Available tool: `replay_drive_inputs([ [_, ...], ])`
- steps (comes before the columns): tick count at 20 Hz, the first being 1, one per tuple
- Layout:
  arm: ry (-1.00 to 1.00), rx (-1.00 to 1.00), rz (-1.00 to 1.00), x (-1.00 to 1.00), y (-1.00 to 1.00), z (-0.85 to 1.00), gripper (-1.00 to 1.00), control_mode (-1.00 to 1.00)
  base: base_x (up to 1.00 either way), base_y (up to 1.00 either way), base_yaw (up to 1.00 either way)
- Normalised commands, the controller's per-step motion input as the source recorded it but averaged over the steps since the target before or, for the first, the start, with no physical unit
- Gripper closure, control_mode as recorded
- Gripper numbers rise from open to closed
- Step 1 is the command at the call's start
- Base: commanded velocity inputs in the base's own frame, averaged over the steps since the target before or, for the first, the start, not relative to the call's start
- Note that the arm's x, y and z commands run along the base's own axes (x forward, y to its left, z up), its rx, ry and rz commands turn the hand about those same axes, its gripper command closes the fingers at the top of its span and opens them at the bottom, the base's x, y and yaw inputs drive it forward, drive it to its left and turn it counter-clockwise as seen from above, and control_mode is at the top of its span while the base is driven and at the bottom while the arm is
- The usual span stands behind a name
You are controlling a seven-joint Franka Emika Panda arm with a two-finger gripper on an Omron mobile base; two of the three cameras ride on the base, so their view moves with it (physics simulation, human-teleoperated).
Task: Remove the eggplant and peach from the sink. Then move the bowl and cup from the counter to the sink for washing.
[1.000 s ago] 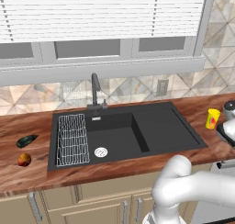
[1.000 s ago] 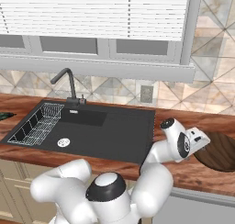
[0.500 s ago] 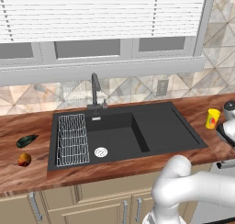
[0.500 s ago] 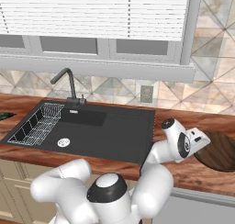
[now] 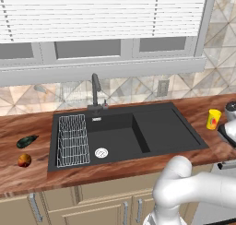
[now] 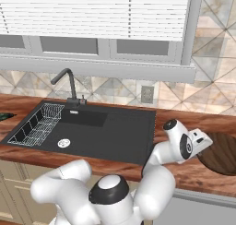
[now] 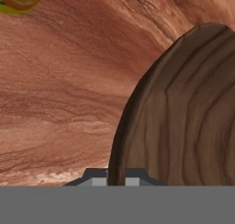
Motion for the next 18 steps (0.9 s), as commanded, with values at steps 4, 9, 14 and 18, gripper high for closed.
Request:
replay_drive_inputs([
  [4, 0.00, 0.00, 0.00, -0.02, -0.04, 0.01, 1.00, -1.00, 0.00, 0.00, 0.00],
  [9, 0.00, 0.00, 0.00, -0.08, -0.01, 0.10, 1.00, -1.00, 0.00, 0.00, 0.00],
  [14, 0.00, 0.00, 0.00, -0.07, 0.00, 0.18, 1.00, -1.00, 0.00, 0.00, 0.00],
  [18, 0.00, 0.00, 0.01, -0.15, 0.00, 0.26, 1.00, -1.00, 0.00, 0.00, 0.00],
])
